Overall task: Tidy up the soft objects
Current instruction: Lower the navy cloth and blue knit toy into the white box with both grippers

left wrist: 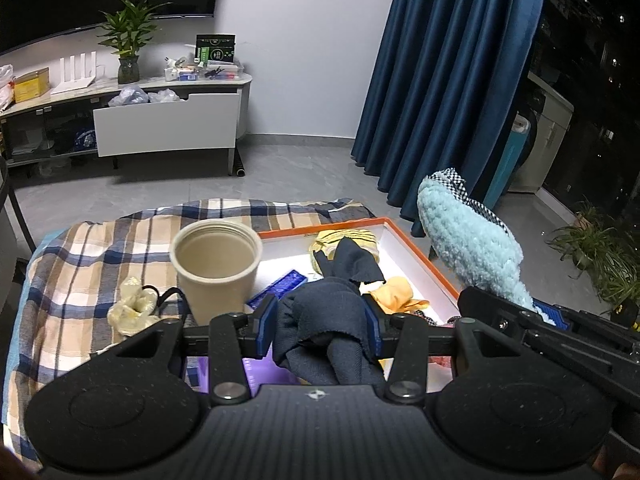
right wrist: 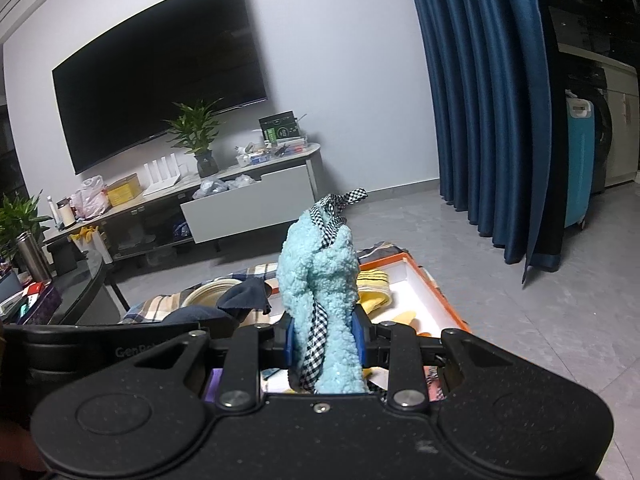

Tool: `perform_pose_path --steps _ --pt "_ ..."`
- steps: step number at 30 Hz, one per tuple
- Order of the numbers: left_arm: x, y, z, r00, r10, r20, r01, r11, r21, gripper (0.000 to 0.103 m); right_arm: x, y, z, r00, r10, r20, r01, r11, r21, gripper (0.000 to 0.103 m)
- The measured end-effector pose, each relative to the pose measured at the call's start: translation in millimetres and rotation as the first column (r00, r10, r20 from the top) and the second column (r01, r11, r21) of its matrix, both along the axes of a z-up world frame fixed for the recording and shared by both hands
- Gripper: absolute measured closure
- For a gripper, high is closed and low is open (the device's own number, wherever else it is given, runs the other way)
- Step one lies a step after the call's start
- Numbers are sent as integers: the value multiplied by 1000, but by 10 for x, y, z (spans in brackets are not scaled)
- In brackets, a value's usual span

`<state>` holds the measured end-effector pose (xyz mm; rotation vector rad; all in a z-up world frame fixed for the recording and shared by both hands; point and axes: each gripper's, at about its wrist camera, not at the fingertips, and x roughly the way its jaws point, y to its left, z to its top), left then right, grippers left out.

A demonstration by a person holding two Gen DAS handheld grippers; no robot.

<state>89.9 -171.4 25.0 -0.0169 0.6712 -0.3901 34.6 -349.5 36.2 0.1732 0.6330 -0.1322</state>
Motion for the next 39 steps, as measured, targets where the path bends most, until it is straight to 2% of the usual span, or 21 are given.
perform_pose_path --steps 15,39 --pt "136 -267 -95 999 -24 -31 24 1000 7 58 77 -362 -123 999 -51 -16 50 999 -17 69" --pt "382 -585 -250 995 -28 -91 31 999 33 58 390 -513 -384 996 -68 -61 67 998 -22 68"
